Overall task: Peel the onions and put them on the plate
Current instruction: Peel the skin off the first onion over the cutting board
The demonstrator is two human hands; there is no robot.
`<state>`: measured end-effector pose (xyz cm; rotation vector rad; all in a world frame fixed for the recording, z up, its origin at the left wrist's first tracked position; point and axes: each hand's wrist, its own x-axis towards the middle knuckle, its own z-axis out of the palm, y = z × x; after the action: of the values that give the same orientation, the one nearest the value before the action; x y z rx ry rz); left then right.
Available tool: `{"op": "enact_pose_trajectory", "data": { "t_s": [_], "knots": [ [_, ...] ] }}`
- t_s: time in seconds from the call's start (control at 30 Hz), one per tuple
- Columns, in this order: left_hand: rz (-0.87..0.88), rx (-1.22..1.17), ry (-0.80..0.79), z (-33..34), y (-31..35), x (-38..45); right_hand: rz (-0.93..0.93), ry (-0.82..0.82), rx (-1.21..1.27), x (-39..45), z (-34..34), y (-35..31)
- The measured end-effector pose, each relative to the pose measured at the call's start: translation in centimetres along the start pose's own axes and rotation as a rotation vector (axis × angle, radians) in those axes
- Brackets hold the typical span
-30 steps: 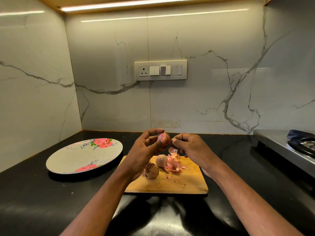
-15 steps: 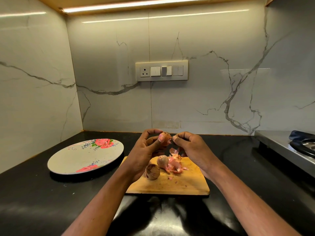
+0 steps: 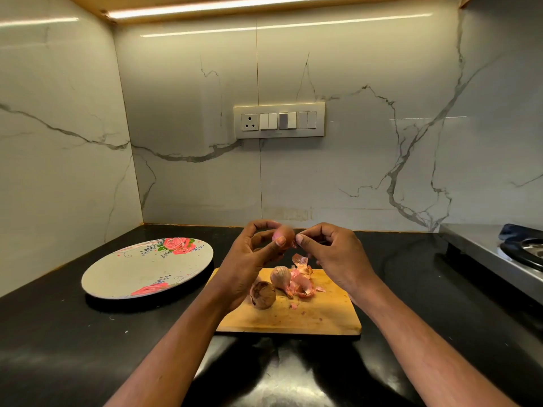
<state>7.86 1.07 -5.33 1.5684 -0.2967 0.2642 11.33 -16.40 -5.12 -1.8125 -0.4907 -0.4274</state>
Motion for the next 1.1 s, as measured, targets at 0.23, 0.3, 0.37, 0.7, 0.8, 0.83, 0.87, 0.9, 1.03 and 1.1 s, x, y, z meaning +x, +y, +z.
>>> {"op": "enact_pose_trajectory", "data": {
  "t_s": [0.23,0.3,0.37,0.7,0.8,0.83,0.87,0.9,1.03,1.1],
  "knots": [
    [-0.009,-0.147,-0.033,0.0,0.4,-0.2,0.058,0.032,0.055,0.2,-0.3,0.3],
    [-0.020,-0.174,-0.034,0.0,0.4,-0.2,0.078,0.018,0.097,0.2,-0.3,0.1],
    [-0.025,-0.173,-0.031,-0.1,0.3,-0.1,0.062,-0.038,0.145,0.0,-0.3,-0.3],
    [-0.033,-0.106,-0.028,-0.2,0.0,0.1,-0.074,-0.036,0.080,0.1,-0.2,-0.2],
    [-0.023,-0.089,-0.021,-0.1,-0.1,0.1,-0.090,-0.048,0.074,0.0,-0.1,-0.3],
    [-0.021,-0.081,-0.022,-0.1,-0.1,0.1,-0.094,-0.048,0.063,0.1,-0.1,-0.3],
    [-0.020,-0.074,-0.023,0.0,-0.1,0.1,-0.091,-0.052,0.053,0.1,0.0,-0.3],
    [-0.019,-0.070,-0.025,0.0,-0.1,0.0,-0.081,-0.060,0.051,0.1,0.1,-0.3],
    [-0.022,-0.108,-0.031,0.1,-0.2,-0.1,-0.023,-0.105,0.099,0.2,0.3,-0.3],
    [-0.024,-0.117,-0.033,0.2,-0.1,-0.2,0.005,-0.115,0.120,0.3,0.3,-0.3]
  ]
}}
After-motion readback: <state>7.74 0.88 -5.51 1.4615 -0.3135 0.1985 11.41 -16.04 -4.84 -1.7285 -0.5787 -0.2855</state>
